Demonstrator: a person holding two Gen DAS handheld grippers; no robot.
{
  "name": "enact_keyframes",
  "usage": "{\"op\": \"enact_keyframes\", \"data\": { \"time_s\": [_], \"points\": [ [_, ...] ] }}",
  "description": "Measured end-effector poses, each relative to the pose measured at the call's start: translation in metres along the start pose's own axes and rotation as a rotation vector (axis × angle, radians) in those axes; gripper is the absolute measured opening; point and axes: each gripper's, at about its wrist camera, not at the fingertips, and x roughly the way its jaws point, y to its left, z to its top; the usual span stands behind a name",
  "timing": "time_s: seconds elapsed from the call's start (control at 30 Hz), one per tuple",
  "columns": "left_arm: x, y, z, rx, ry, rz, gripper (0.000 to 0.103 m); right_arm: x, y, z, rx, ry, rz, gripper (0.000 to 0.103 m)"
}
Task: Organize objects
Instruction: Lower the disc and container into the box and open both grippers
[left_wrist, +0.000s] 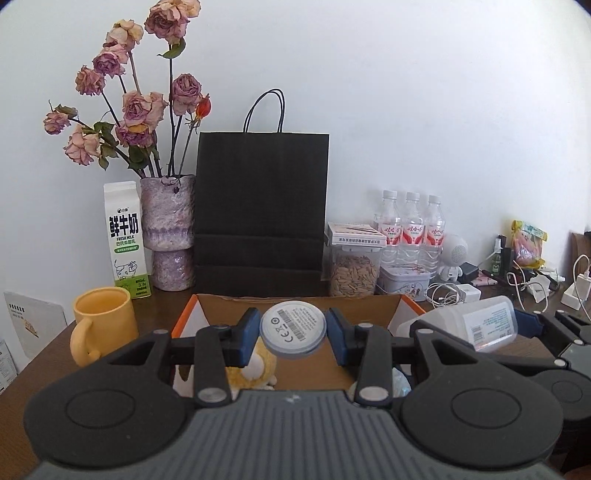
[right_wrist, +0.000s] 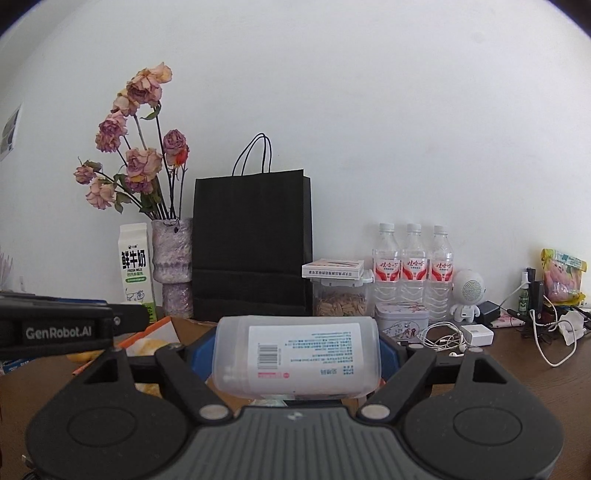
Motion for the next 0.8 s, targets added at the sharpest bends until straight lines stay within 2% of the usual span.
{"op": "enact_keyframes", "data": {
  "time_s": [0.27, 0.37, 0.4, 0.43, 0.47, 0.5, 0.57, 0.8],
  "points": [
    [0.051, 0.005, 0.005, -0.051, 0.023, 0.007, 0.040, 0.056, 0.004, -0.001, -0.003, 0.072, 0.011, 0.082],
    [0.064, 0.007, 0.003, -0.042, 0.044, -0.002, 0.041, 0.070, 0.002, -0.005, -0.009, 0.107, 0.008, 0.082],
    [0.067, 0.007, 0.002, -0.040, 0.050, -0.004, 0.044, 0.074, 0.001, -0.006, -0.010, 0.118, 0.007, 0.083],
    [0.070, 0.008, 0.000, -0.039, 0.058, -0.001, 0.053, 0.077, 0.000, -0.007, -0.010, 0.126, 0.006, 0.086],
    [0.072, 0.008, -0.001, -0.042, 0.065, 0.008, 0.085, 0.078, -0.001, -0.008, -0.007, 0.130, 0.008, 0.099],
    [0.073, 0.009, -0.002, -0.047, 0.061, 0.023, 0.103, 0.077, -0.002, -0.010, -0.002, 0.127, 0.011, 0.103],
    [0.071, 0.011, -0.003, -0.052, 0.039, 0.049, 0.103, 0.076, -0.003, -0.011, -0.004, 0.136, -0.002, 0.103],
    [0.070, 0.013, -0.004, -0.061, 0.053, 0.045, 0.103, 0.073, -0.004, -0.014, -0.007, 0.144, -0.016, 0.103]
  ]
}}
